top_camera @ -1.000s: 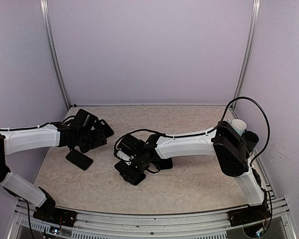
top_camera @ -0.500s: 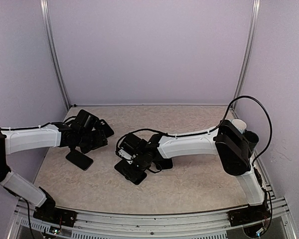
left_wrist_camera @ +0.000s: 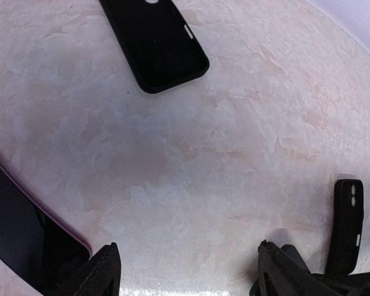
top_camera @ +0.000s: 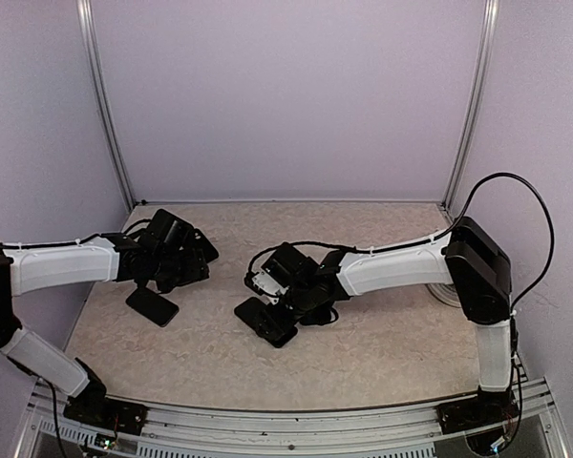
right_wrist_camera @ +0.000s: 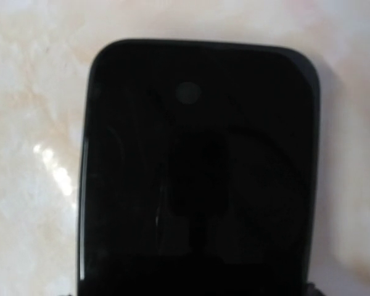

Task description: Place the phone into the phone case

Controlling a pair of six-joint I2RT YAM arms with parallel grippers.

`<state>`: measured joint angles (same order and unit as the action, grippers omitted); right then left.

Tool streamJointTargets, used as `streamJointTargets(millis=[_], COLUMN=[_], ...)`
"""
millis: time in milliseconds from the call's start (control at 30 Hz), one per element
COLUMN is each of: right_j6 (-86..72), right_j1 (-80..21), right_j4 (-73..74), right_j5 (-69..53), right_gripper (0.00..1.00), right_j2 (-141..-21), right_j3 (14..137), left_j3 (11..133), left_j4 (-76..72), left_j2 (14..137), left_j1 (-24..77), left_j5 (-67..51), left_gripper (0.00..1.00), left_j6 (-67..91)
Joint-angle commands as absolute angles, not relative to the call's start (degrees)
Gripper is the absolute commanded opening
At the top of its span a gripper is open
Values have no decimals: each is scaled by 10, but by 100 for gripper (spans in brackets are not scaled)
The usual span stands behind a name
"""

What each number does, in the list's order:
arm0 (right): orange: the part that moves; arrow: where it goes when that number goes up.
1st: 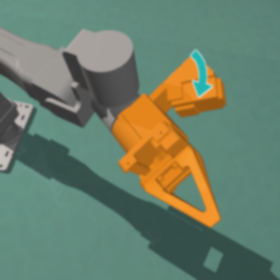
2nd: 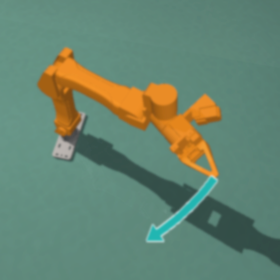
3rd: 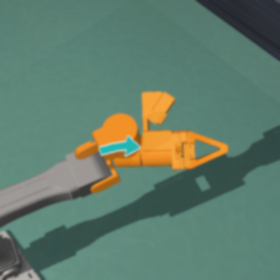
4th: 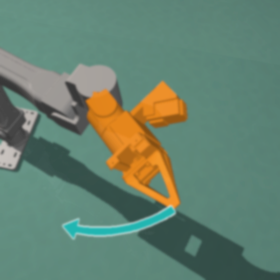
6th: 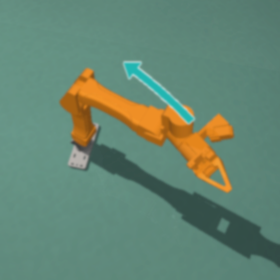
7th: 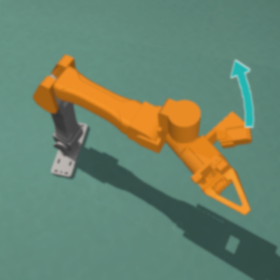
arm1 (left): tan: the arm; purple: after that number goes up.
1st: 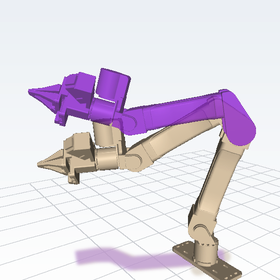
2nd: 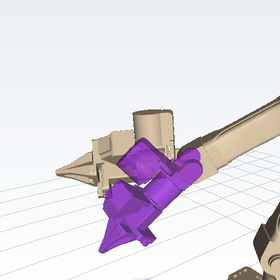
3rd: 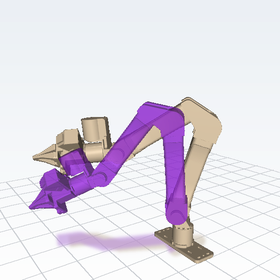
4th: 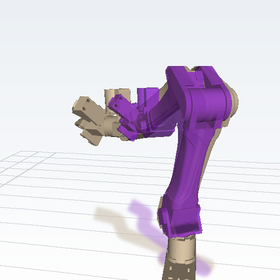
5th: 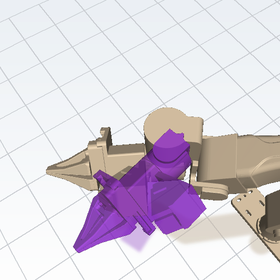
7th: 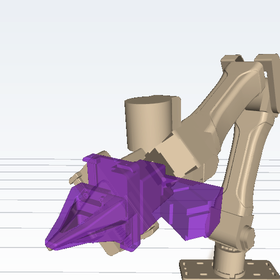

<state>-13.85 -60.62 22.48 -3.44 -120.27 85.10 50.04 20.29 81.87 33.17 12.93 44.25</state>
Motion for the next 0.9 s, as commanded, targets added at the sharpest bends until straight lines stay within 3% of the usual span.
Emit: streamJointTargets(millis=[0, 700, 867], right_j6=[-159, -247, -224], right_j1=[-576, -442, -428], right_j4=[145, -173, -146], right_j5=[-118, -441, -418], right_gripper=[48, 48, 48], right_j2=[-1157, -972, -942], right_j3=[822, 595, 593], left_j3=[543, 584, 584], left_j4=[216, 196, 179], left_j2=[828, 839, 842], left_j1=[364, 379, 383], left_j5=[169, 154, 148], left_gripper=[76, 76, 76], left_j6=[406, 416, 416])
